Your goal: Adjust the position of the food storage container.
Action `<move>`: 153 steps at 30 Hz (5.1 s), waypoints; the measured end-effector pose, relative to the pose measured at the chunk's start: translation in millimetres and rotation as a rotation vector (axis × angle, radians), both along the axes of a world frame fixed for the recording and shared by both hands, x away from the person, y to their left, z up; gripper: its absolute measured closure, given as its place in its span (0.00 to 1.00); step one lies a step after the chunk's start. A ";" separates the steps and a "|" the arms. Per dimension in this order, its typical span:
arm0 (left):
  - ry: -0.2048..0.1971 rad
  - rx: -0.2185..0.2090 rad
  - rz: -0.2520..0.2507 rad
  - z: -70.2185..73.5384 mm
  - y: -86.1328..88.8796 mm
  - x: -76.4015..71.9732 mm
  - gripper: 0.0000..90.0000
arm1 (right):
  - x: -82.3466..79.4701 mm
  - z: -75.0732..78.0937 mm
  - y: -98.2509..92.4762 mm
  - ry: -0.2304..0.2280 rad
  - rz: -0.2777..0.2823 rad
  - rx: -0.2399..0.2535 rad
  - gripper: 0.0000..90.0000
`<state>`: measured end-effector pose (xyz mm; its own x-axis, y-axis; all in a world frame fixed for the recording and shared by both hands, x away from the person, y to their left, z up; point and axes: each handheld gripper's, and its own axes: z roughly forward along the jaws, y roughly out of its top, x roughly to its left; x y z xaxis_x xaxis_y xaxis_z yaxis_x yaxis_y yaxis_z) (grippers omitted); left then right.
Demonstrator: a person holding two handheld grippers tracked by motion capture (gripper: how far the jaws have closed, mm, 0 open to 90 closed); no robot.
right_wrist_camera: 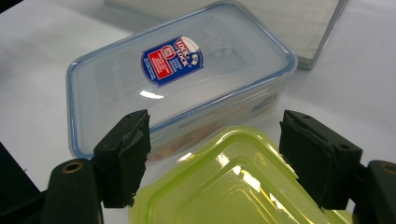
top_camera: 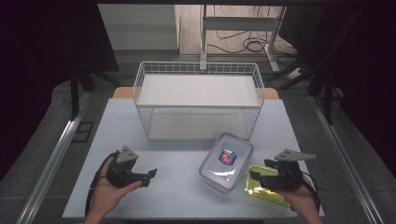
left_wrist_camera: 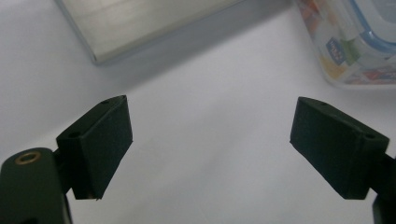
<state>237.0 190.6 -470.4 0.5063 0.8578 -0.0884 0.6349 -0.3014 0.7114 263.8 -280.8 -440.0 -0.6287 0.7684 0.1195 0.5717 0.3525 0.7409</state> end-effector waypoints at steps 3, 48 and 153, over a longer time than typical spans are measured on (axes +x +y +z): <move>0.014 -0.014 0.018 -2.8 6.4 -1.4 0.15 | 1.9 -2.2 0.0 0.011 0.002 -0.009 0.29; 0.059 -0.073 0.008 -8.8 13.6 -7.5 0.15 | -21.2 -14.5 59.1 0.132 0.331 -0.233 0.99; 0.085 -0.051 -0.016 -19.0 10.4 -8.5 0.15 | 65.5 -20.6 105.4 0.139 -0.057 -0.263 0.99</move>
<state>228.5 201.0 -489.4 0.5086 0.8430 -0.1752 0.6891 -0.2765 0.6698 329.3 -175.4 -460.6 -0.5752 0.8180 -0.0068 0.6854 0.4864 0.5420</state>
